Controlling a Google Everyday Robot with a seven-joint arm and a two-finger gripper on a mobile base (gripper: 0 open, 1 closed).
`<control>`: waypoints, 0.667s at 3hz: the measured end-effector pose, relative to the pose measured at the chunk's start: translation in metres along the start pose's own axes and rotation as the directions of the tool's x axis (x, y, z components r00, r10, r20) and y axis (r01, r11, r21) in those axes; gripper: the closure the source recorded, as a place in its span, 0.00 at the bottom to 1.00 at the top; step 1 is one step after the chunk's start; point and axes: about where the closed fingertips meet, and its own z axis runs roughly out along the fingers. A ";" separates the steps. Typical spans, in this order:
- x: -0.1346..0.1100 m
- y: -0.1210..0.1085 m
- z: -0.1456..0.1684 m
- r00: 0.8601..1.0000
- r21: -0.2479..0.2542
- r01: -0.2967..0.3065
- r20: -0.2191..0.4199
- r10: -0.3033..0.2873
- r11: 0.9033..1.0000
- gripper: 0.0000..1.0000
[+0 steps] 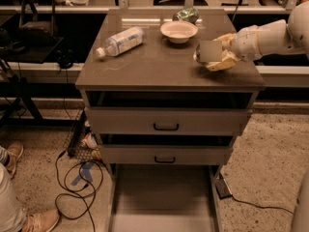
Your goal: Pick 7up can from bottom drawer and place on counter
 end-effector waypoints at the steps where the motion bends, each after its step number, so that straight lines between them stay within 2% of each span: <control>1: 0.010 -0.006 0.015 0.999 -0.031 -0.042 -0.016 0.041 0.999 0.51; 2: 0.009 -0.007 0.014 0.999 -0.032 -0.043 -0.016 0.043 0.999 0.28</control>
Offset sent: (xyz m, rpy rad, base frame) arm 0.0320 -0.0054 -0.0140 0.0156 0.0980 -0.0232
